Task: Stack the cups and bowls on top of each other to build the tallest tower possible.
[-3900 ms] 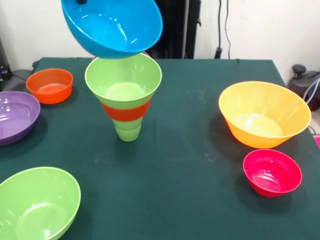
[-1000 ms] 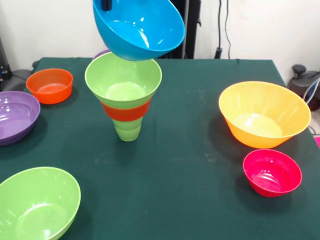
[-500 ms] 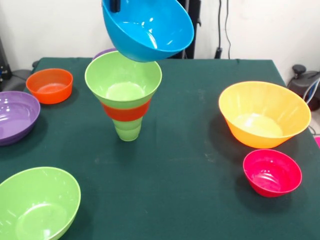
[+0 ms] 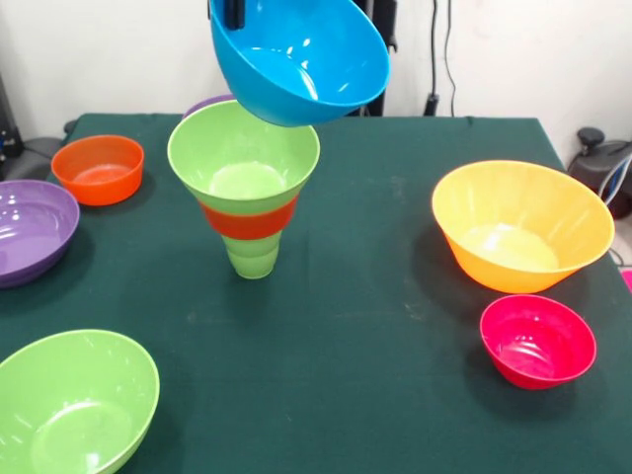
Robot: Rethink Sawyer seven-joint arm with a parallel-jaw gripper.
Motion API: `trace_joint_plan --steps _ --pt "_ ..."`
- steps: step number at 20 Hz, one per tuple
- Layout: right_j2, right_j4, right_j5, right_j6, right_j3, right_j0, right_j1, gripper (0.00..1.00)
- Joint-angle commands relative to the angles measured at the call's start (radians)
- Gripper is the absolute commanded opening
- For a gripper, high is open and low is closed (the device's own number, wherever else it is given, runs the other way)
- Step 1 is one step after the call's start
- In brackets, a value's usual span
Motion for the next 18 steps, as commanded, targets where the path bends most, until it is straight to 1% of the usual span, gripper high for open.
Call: trace_joint_plan --steps 1,4,6,14,18 --pt "0.111 -0.072 -0.018 -0.16 0.033 -0.016 0.046 0.0" --pt "0.123 -0.081 0.013 -0.189 0.006 -0.028 0.054 0.0" --pt "0.13 -0.086 0.015 -0.197 -0.004 -0.036 0.059 0.0" --pt "0.165 -0.095 -0.025 -0.194 -0.007 -0.063 0.081 0.0" --pt "0.169 -0.099 -0.045 -0.185 0.0 -0.07 0.085 0.0"
